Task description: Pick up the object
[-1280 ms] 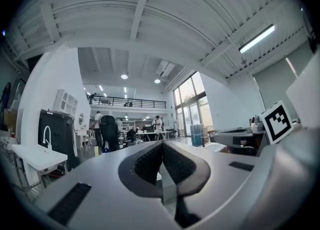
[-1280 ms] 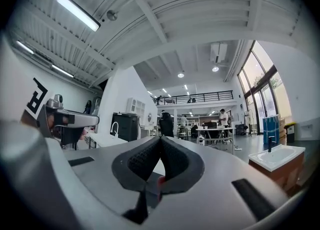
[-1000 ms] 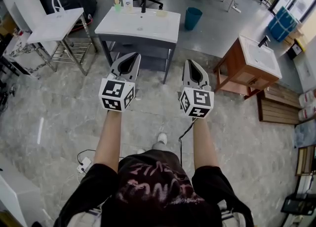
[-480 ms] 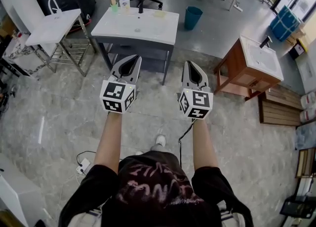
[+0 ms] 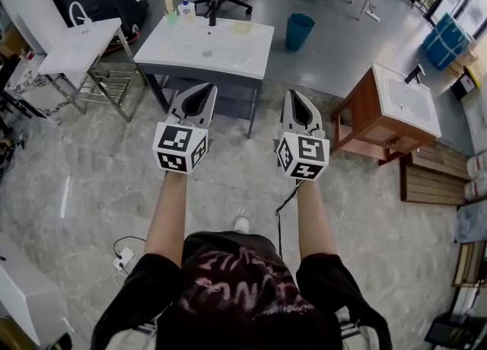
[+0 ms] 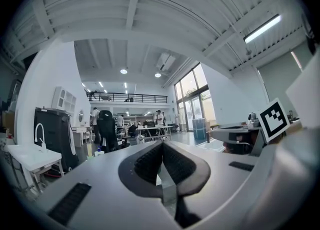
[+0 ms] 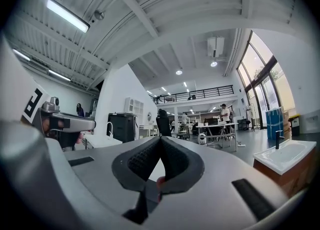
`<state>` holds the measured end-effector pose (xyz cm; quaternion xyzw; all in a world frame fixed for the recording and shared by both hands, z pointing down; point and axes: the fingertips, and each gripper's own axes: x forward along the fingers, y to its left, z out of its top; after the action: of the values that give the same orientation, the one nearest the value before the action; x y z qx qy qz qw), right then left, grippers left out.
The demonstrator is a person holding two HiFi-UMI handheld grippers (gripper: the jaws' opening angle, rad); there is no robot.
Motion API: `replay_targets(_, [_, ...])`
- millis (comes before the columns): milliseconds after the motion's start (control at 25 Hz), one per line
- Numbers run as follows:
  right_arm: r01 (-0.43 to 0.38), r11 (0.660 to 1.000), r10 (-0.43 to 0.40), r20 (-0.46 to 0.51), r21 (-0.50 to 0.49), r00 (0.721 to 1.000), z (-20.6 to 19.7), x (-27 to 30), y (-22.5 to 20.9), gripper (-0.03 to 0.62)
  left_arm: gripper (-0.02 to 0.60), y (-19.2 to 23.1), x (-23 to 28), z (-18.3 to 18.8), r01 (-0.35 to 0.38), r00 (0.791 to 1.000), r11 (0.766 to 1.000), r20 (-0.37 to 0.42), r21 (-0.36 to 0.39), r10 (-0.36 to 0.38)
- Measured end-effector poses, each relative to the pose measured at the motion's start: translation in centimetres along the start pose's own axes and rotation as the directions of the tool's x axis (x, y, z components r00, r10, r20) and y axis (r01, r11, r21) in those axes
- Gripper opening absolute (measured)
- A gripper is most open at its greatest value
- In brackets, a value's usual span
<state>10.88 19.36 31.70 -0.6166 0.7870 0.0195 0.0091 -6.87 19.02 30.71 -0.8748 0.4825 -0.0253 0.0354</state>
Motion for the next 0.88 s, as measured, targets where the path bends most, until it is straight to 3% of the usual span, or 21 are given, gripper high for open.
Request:
replay_targets(360, [-0.038,0.999,0.038,-0.013,-0.009,0.999,-0.8,4.1,-1.8,0.015,0.015,1.1,4.0,-0.4,-0.028,1.0,1.0,-0.007,0.004,0.028])
replay_targets(880, [-0.016,1.0,0.015,-0.039,-0.007,0.999,-3.1,16.5,-1.5,0.015,0.015,10.2,12.9,-3.1,-0.001,1.0,1.0,-0.017,-0.017,0.0])
